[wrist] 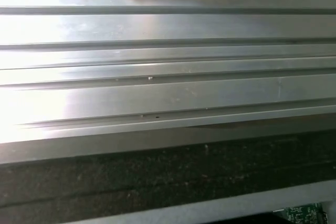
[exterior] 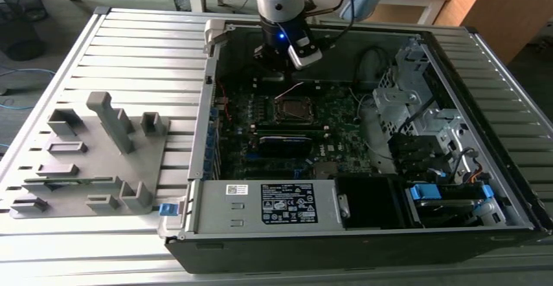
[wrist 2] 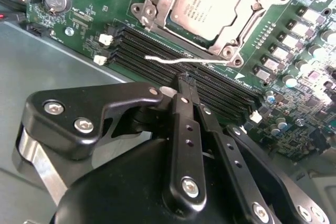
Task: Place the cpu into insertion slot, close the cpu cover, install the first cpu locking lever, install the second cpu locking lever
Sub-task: 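Install the first cpu locking lever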
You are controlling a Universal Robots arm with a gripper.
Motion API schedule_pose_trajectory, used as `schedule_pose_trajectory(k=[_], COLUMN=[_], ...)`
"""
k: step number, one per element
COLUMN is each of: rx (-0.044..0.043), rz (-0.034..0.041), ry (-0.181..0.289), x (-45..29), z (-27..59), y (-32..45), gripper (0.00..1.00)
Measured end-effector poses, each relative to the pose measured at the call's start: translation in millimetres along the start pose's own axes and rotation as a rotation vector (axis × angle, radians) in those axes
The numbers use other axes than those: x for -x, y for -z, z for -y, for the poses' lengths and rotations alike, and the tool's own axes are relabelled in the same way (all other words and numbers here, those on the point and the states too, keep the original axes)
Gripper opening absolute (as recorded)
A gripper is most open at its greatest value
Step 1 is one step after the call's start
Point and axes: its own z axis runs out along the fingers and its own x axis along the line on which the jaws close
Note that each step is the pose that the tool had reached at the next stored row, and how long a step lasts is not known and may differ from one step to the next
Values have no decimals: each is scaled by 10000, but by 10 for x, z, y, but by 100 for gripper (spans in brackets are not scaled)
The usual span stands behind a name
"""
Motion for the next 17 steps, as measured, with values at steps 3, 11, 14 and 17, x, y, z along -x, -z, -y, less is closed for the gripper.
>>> schedule_pose_trajectory(k=[3, 11, 14, 17], rx=[-1, -18, -24, -25], rz=[2, -132, -158, -168], ry=[2, -15, -18, -19], x=[-1, 66, 77, 85], z=[0, 33, 43, 55], y=[0, -6, -5, -5], gripper=[11, 11, 11, 11])
